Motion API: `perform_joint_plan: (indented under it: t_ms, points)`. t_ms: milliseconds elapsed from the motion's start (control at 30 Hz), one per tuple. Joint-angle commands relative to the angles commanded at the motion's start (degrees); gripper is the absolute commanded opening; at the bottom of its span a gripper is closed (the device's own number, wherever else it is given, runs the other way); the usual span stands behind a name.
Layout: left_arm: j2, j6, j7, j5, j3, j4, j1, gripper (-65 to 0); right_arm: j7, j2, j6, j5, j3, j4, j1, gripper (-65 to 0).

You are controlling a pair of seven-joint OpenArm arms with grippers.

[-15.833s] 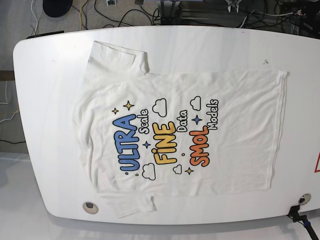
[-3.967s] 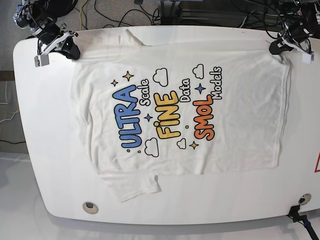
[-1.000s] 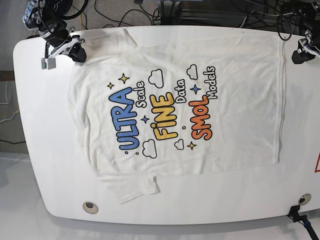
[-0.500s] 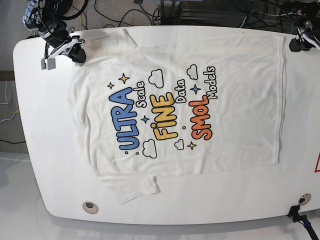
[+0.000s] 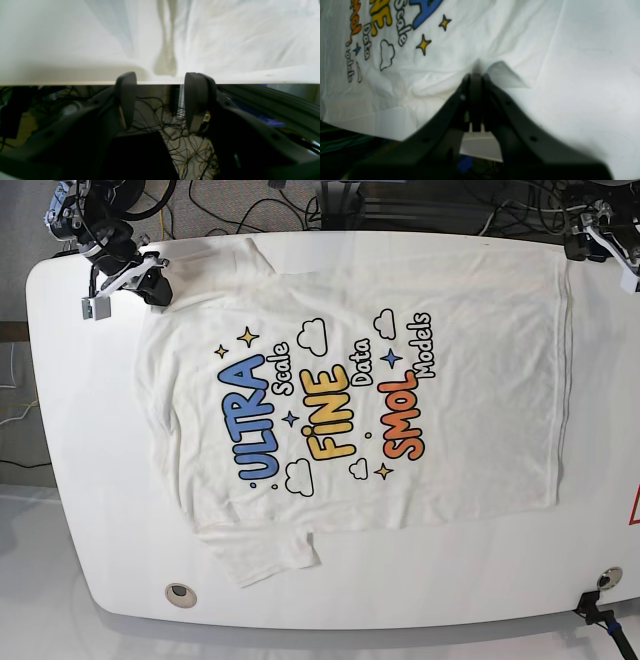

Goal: Fold the T-shirt properly
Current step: 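Release and regrasp the shoulder edge with the left gripper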

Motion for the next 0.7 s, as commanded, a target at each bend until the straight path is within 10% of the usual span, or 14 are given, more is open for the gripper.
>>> perform_joint_plan:
  t_ms: [700]
  points:
    - [1.2,0.0,-0.2,1.1,5.9,-2.7,-3.9,-36.2,0.0,0.0,0.0,0.0,0.0,0.0,0.0,-64.9]
